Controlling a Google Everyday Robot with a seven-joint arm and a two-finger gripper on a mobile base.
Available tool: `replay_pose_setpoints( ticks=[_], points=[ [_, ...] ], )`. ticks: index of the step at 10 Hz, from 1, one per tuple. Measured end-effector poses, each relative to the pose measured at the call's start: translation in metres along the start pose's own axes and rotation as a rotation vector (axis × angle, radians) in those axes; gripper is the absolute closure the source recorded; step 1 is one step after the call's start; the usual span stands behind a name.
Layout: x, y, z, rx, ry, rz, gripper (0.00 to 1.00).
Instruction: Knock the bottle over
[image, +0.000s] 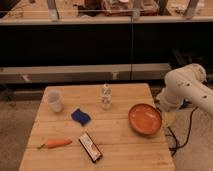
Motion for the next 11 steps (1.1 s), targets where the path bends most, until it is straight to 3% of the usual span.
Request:
replay_pose_setpoints(
  ticks=[7, 11],
  points=[
    [0.000, 0.000, 0.000, 0.000, 0.000, 0.000, 0.20],
    [-0.008, -0.032, -0.001, 0.036, 0.006, -0.010, 0.20]
  ],
)
